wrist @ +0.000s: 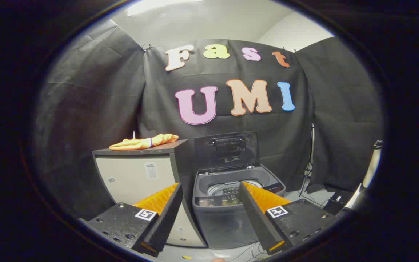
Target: Put the clothes into the washing machine and then close the washing machine lid.
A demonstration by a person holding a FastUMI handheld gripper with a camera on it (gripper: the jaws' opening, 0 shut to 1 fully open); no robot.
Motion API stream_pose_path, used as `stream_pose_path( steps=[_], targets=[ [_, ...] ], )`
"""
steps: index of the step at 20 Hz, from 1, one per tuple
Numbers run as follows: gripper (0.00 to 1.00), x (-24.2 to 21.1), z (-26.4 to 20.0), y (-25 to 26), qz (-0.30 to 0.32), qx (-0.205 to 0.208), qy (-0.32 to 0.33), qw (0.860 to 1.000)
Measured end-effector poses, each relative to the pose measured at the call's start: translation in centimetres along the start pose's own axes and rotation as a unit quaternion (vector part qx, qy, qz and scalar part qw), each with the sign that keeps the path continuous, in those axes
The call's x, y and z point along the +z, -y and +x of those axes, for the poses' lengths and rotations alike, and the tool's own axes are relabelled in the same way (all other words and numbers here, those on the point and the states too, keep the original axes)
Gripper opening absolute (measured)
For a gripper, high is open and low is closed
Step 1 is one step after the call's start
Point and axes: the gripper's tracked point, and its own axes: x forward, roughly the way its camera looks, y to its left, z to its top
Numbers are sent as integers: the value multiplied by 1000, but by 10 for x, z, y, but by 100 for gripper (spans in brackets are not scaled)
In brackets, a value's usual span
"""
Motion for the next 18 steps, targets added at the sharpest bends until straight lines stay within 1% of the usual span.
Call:
stream_pose_path(
  steps=[5,13,16,17,18],
  targets=[
    [94,-5,5,-4,-4,2,-6,1000],
    [94,9,13,-19,1,11,7,1000],
    [94,14,17,-25,8,14,2,1000],
    [94,17,19,-29,13,17,2,1000],
    [94,22,22,-38,14,29,4,999]
  ],
)
